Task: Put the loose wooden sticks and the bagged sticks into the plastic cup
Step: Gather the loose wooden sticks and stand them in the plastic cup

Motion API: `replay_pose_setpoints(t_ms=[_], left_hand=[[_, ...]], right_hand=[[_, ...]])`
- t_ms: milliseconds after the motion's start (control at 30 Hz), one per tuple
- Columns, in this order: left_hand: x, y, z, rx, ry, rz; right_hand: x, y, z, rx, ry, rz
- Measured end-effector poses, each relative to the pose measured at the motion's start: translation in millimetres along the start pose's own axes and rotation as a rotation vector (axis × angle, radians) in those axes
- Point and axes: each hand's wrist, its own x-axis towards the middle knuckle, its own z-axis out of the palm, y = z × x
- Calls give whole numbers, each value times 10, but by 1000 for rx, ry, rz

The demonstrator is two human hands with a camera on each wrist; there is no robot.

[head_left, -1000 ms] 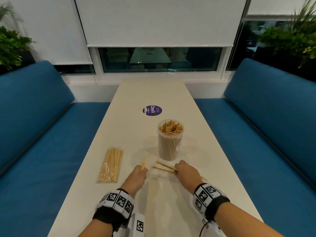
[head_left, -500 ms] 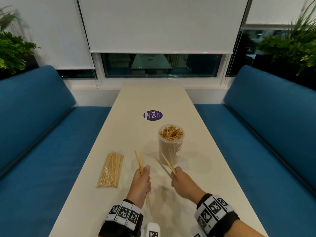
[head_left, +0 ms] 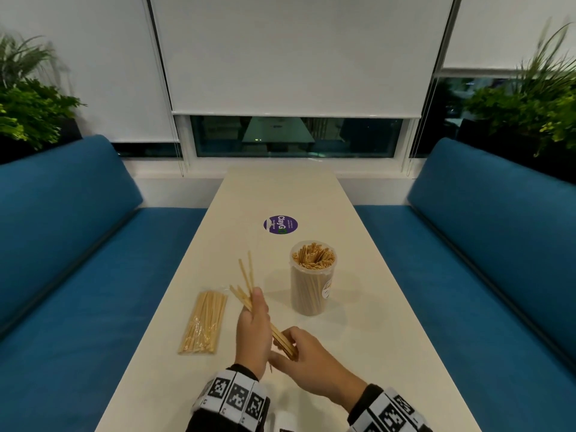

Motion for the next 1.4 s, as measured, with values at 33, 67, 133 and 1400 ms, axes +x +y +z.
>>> replay_pose_setpoints(t_ms=[33, 67, 133, 1400], left_hand=[[13, 48, -12, -45, 32, 19], [34, 82, -18, -89, 58, 51], [60, 128, -8, -159, 95, 134], [-161, 223, -133, 232, -762, -53]], right_hand=[[-3, 35, -14, 99, -1, 55], [-6, 59, -34, 265, -15, 135], [1, 97, -68, 692, -50, 309], [-82, -332, -611, 227, 625, -347]])
